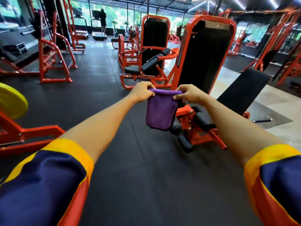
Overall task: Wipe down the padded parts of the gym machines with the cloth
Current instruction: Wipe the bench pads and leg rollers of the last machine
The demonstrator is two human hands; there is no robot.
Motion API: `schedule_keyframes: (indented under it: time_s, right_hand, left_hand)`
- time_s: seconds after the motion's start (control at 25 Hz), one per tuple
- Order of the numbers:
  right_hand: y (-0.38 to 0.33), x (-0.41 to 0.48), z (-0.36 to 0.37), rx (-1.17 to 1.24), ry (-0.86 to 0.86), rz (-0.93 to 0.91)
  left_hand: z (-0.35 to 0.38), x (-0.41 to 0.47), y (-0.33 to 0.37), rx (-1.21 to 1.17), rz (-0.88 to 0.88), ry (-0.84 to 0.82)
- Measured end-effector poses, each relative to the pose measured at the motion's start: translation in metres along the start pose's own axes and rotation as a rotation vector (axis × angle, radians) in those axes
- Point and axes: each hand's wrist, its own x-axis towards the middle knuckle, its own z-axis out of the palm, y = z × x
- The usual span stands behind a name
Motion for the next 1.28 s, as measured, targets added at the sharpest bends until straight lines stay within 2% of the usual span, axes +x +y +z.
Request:
schedule_keyframes:
  time_s: [0.24,0.56,0.88,1.28]
  right_hand:
    - [0.01,0.142,-0.01,0.057,0.051,0.045]
    - [0.068,0.319,-0.03,0.093,0.05,0.026]
    - [0.119,0.486,-0.08,0.162,0.075,0.051]
    - [0.185,0.668,-0.106,0.084,0.204,0.175]
  left_hand:
    - [-0.017,0.161,-0.057,-0.063,0.007,0.003]
    - [0.016,0.338,-0.13,-0.028,0.01,-0.027]
    - [0.04,0.518,-0.164,-0.075,-0.004,-0.065]
    - [0.094,0.749,-0.24,-0.114,0.152,-0.154]
